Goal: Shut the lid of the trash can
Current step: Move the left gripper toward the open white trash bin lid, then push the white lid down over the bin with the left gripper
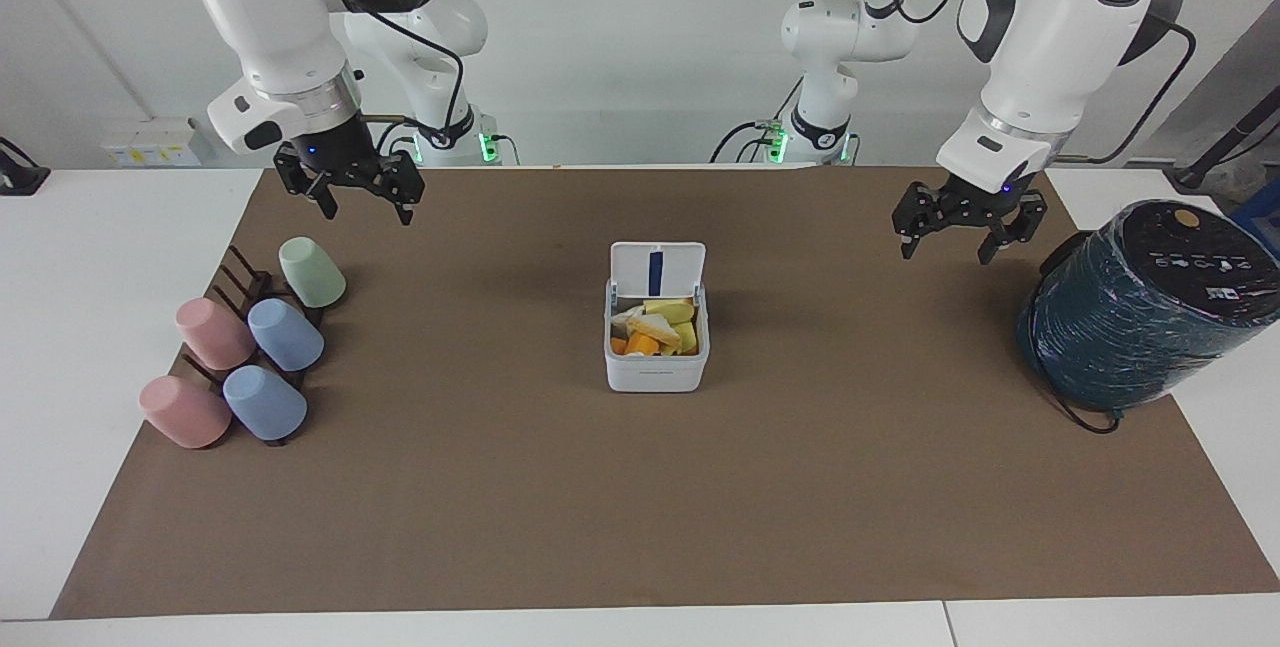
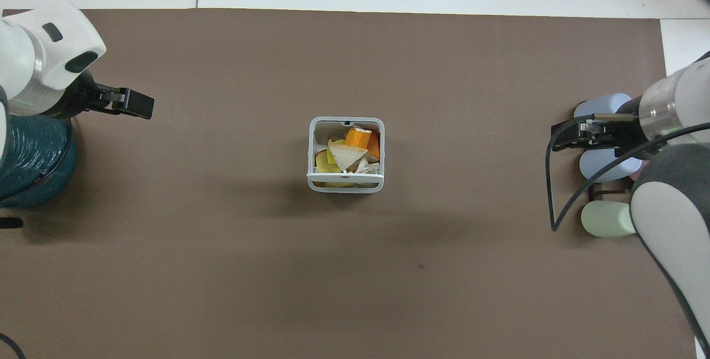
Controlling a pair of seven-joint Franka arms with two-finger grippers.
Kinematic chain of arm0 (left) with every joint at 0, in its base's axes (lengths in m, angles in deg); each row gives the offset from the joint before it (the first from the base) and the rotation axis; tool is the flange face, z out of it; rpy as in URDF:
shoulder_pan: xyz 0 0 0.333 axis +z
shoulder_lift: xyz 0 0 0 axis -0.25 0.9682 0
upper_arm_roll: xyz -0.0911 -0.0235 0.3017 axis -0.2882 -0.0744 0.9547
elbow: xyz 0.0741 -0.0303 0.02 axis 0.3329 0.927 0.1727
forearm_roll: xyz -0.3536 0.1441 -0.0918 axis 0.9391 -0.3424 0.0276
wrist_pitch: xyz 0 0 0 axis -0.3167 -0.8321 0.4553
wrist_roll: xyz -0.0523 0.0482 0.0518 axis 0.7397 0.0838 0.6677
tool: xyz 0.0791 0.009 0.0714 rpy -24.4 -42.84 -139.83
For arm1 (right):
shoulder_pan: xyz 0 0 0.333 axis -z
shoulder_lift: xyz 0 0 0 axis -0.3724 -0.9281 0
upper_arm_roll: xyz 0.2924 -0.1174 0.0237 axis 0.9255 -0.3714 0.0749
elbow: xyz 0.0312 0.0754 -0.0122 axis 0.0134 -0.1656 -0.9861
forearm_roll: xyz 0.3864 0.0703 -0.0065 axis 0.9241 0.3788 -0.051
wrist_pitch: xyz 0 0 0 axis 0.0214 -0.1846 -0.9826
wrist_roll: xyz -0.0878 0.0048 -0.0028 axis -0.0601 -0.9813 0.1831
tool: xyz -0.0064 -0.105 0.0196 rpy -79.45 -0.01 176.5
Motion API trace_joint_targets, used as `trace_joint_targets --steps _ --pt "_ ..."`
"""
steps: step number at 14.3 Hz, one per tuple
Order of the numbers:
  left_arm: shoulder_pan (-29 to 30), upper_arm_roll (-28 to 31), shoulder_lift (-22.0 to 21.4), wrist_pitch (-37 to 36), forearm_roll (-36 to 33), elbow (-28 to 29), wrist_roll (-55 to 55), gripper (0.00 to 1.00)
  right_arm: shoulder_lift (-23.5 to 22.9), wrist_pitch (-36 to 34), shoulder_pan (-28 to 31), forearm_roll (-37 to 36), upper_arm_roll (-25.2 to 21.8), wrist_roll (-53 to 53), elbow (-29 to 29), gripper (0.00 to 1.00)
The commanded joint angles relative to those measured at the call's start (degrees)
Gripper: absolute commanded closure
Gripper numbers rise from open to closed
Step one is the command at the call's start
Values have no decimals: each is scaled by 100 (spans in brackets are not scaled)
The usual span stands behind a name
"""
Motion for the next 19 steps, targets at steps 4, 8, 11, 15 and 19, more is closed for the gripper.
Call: trace_joint_targets --steps 4,8,11,15,19 --pt "-91 -62 -202 142 54 250 -69 0 149 70 91 110 33 -133 -175 0" --pt "-704 -53 -412 255 54 705 -322 0 149 70 91 110 33 -133 -166 0" --pt "-1302 -62 -745 344 63 1338 -1490 38 149 70 91 110 33 -133 -174 0" --pt "-2172 -62 -1220 869 72 2313 -2475 60 149 70 91 110 33 -133 -166 0" --pt "-2911 -62 -1195 1581 133 2658 -3398 65 149 70 91 110 33 -133 -175 0"
